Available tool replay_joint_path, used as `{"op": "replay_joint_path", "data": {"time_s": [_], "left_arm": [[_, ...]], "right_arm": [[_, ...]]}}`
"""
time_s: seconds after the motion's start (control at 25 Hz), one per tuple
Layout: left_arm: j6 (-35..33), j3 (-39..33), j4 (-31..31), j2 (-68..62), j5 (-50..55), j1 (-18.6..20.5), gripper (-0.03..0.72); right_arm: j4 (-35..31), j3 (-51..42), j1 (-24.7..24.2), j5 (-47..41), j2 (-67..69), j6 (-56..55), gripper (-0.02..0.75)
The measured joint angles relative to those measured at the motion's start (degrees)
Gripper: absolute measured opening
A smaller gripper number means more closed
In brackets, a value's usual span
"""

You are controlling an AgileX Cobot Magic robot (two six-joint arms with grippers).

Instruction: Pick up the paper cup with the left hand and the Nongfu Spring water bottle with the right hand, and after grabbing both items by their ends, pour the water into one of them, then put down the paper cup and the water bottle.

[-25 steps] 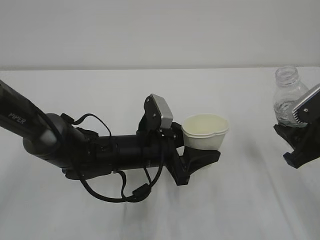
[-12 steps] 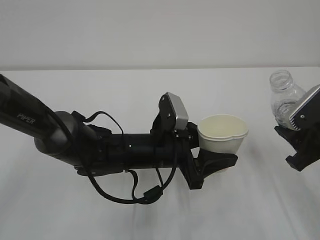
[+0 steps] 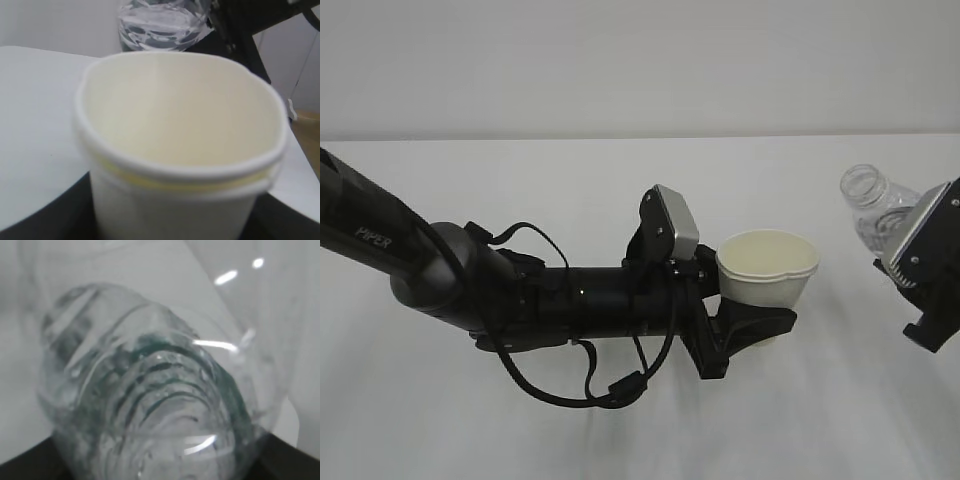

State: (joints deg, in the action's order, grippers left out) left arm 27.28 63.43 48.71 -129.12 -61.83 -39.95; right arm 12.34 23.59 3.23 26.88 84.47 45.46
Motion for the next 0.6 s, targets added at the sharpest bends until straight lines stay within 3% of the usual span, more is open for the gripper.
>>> {"op": "replay_joint_path", "data": {"time_s": [0.6], "left_arm": [[3.2, 0.0, 2.5, -0.1, 0.0, -0.2, 0.436]], "right_arm": [[-3.2, 0.0, 0.0, 0.4, 0.0, 8.8, 0.450]]}}
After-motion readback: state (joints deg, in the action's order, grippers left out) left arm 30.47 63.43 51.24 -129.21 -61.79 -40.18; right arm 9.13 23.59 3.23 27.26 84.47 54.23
